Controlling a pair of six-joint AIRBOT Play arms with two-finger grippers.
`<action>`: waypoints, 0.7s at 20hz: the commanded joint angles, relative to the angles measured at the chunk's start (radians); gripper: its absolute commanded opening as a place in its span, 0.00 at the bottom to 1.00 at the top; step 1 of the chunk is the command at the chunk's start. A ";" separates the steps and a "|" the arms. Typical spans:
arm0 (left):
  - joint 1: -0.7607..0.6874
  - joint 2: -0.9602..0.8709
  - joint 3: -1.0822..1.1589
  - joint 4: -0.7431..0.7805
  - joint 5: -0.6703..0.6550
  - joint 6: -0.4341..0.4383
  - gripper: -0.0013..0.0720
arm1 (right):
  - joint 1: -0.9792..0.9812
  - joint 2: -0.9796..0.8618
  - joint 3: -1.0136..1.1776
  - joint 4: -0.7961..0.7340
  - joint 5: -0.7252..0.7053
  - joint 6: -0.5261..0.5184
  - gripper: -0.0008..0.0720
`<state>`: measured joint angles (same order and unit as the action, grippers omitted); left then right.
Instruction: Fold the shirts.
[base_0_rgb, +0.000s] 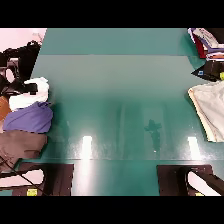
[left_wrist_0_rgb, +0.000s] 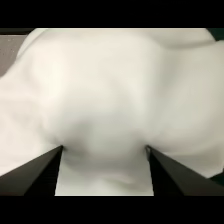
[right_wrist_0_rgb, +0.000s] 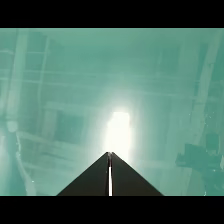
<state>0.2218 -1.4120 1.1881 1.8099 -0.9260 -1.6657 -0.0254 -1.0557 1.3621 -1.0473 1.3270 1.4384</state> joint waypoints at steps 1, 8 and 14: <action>0.005 -0.016 -0.006 -0.016 0.005 -0.011 0.84 | 0.001 0.000 0.001 0.000 0.000 0.000 0.03; 0.005 0.011 0.019 -0.027 -0.059 -0.011 0.05 | 0.001 0.000 0.001 0.001 0.000 0.000 0.03; -0.015 0.209 0.136 -0.079 -0.081 0.002 0.05 | 0.001 0.005 0.017 0.012 -0.028 0.000 0.03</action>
<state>0.2195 -1.2987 1.2556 1.7603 -0.9981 -1.6760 -0.0254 -1.0546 1.3693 -1.0435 1.3201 1.4387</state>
